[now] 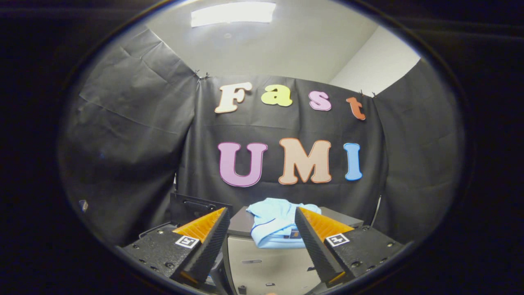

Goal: Put the clothes into the washing machine and then close the washing machine lid.

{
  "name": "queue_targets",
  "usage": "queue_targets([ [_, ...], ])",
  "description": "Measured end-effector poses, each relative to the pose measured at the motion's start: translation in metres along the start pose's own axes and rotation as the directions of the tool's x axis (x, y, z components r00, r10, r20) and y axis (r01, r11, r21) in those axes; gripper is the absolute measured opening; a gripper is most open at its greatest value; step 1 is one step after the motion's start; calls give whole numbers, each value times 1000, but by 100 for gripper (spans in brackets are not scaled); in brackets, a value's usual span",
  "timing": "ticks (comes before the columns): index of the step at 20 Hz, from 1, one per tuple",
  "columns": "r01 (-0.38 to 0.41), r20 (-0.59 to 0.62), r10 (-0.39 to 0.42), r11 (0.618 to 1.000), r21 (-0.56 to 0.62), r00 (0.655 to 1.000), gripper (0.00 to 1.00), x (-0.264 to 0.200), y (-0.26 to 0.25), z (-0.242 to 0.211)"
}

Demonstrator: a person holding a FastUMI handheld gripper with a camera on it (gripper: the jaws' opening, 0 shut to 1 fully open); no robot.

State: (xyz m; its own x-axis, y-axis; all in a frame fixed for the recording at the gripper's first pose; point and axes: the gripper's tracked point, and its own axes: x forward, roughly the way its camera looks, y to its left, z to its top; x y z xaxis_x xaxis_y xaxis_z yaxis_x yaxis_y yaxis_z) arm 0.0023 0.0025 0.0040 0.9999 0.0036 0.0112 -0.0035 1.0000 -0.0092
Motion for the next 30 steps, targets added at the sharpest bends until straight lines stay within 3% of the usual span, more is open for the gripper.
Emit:
queue_targets([
  [22, -24, -28, 25, 1000, 17, 999, 96, 6, 5, -7],
  [30, -9, -81, 14, 998, 65, 997, 96, 15, -6, -31],
])
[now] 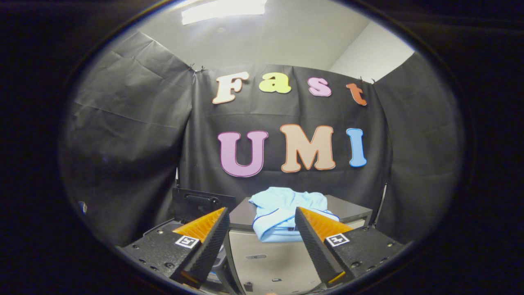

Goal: Put the clothes into the washing machine and then close the washing machine lid.

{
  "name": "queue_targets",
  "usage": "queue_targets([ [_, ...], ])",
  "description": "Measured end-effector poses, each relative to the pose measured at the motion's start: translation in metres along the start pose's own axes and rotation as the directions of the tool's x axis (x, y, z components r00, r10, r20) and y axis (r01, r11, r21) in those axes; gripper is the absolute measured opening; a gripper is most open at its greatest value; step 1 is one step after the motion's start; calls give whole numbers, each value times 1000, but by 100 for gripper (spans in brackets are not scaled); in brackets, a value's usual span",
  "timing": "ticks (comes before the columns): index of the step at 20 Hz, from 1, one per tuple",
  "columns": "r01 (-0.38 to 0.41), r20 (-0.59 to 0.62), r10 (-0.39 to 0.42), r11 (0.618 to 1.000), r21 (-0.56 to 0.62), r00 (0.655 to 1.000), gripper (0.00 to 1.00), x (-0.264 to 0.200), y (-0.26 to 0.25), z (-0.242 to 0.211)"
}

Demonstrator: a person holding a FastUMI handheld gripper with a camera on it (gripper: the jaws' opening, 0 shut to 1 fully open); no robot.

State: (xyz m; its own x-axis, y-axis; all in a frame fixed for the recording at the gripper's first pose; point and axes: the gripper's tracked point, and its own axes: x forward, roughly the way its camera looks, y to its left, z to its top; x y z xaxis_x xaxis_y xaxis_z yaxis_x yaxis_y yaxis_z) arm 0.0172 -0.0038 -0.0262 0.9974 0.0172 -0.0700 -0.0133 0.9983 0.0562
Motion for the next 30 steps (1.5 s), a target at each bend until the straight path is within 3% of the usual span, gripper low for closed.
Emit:
queue_targets([
  [8, 27, -79, -29, 999, -30, 996, 96, 101, -30, 15],
  [13, 21, -229, -30, 999, -41, 973, 97, 177, -42, -19],
  [16, 23, -343, -38, 999, -48, 939, 97, 204, -49, -45],
  [24, 71, -505, -107, 993, -89, 856, 97, 234, -81, -96],
  [30, 68, -560, -85, 996, -50, 824, 98, 233, -79, -118],
])
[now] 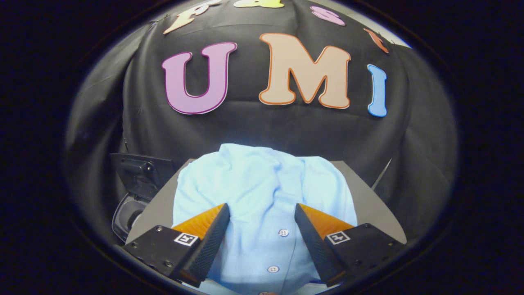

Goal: Put the clothes into the washing machine and then close the washing machine lid.

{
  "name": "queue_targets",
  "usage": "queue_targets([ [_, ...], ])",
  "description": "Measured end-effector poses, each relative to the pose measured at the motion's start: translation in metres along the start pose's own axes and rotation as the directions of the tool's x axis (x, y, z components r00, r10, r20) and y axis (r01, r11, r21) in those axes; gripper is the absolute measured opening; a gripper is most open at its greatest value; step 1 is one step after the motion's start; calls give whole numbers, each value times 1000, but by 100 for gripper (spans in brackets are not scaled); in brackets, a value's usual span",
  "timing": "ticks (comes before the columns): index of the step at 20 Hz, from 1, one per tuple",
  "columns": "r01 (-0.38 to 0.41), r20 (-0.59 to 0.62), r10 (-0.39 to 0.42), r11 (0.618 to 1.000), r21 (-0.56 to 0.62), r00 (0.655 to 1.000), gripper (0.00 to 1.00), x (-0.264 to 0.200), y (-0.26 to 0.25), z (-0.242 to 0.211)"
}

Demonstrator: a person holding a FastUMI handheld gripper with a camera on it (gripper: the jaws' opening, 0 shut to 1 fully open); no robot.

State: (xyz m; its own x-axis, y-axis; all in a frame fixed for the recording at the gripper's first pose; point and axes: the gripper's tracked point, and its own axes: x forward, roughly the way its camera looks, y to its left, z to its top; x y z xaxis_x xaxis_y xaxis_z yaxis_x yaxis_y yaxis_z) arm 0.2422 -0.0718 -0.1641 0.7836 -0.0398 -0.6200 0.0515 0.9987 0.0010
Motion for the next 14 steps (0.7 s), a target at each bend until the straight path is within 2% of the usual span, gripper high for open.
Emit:
queue_targets([
  [3, -19, 2, 19, 999, 37, 1000, 98, 2, 2, -3],
  [11, -17, 13, 17, 1000, 15, 1000, 97, 0, 4, -1],
  [14, -18, 17, 18, 1000, -14, 1000, 91, -1, 13, -2],
])
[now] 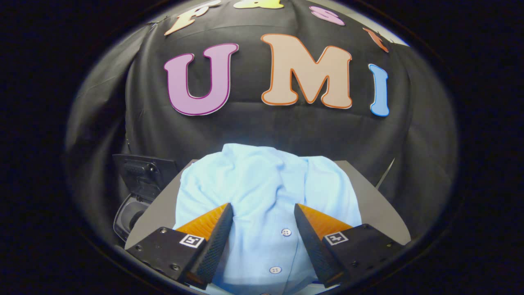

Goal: Put the clothes into the washing machine and then close the washing machine lid.

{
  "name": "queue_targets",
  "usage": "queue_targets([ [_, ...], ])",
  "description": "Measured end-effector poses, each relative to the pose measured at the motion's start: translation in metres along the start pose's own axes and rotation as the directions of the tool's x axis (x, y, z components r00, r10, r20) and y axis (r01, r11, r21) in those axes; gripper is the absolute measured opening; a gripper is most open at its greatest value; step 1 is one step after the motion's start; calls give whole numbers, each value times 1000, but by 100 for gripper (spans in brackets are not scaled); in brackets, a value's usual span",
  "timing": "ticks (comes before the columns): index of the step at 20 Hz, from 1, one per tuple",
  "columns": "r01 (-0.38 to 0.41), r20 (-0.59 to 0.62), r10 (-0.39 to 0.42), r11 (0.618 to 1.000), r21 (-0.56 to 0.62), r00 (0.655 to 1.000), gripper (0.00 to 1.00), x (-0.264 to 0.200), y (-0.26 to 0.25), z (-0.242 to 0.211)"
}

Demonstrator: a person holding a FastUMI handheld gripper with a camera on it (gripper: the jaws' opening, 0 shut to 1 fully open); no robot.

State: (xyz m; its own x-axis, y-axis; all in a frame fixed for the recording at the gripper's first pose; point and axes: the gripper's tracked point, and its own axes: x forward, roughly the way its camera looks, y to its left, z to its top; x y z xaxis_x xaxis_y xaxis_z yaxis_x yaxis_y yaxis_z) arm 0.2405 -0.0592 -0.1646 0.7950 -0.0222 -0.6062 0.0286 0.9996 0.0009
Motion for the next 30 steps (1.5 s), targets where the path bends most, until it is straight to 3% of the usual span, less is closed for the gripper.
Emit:
queue_targets([
  [3, -7, -5, 7, 1000, 2, 1000, 80, 2, 4, 1],
  [9, -16, -3, 16, 999, -34, 1000, 32, 1, 20, 3],
  [14, -9, 43, 9, 1000, 9, 999, 12, -1, 21, 5],
  [21, -73, 74, 68, 995, 69, 995, 6, -7, 56, 7],
  [30, -280, 65, 276, 958, 66, 959, 6, -23, 177, 11],
])
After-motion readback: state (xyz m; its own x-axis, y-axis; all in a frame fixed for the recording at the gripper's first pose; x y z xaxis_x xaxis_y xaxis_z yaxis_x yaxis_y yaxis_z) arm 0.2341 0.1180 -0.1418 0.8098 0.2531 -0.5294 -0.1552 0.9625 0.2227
